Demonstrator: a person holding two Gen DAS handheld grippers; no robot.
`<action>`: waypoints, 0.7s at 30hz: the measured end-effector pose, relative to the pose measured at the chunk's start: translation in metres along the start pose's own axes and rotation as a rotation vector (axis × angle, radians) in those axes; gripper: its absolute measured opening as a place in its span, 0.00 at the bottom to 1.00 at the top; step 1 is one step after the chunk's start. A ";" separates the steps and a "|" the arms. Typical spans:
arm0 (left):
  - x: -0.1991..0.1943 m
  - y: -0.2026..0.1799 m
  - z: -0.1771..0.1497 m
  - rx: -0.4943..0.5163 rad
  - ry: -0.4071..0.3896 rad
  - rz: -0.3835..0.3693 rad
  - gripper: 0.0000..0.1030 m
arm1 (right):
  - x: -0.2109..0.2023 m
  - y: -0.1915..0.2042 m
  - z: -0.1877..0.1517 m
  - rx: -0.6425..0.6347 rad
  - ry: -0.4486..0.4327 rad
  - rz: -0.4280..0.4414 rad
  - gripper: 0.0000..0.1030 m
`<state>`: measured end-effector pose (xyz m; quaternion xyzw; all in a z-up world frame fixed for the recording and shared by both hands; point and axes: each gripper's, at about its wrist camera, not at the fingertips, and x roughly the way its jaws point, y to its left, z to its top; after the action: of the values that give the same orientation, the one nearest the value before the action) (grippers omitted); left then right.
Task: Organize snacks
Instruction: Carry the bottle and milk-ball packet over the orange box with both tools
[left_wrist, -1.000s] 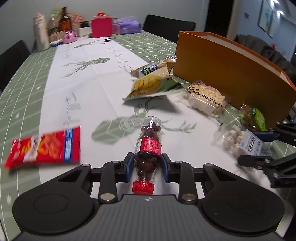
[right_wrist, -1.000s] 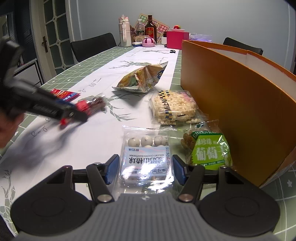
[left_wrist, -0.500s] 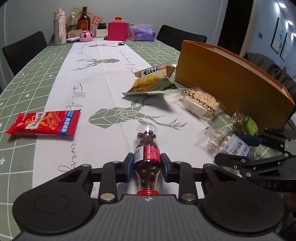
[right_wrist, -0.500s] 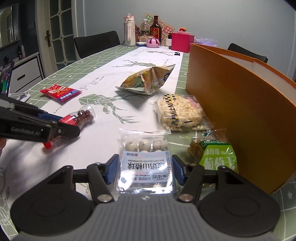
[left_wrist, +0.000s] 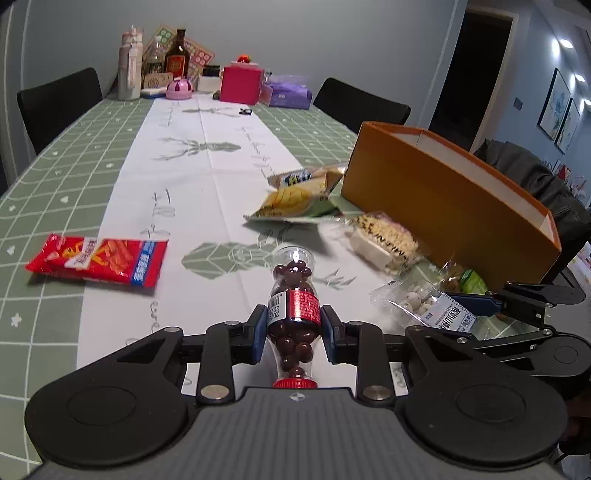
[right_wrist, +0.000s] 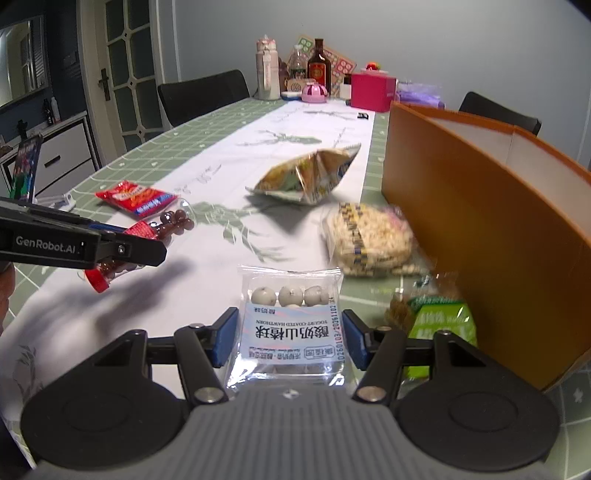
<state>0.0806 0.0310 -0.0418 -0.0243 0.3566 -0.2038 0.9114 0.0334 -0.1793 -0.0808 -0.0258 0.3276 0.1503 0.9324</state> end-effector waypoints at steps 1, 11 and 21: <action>-0.003 -0.001 0.003 0.005 -0.009 -0.002 0.33 | -0.002 -0.001 0.003 -0.001 -0.007 -0.001 0.57; -0.012 -0.017 0.022 0.039 -0.040 -0.025 0.33 | -0.023 -0.010 0.021 -0.006 -0.058 -0.006 0.57; -0.010 -0.040 0.050 0.086 -0.075 -0.065 0.33 | -0.054 -0.028 0.039 -0.031 -0.129 -0.049 0.57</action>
<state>0.0932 -0.0067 0.0097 -0.0042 0.3121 -0.2475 0.9172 0.0253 -0.2147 -0.0185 -0.0388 0.2638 0.1337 0.9545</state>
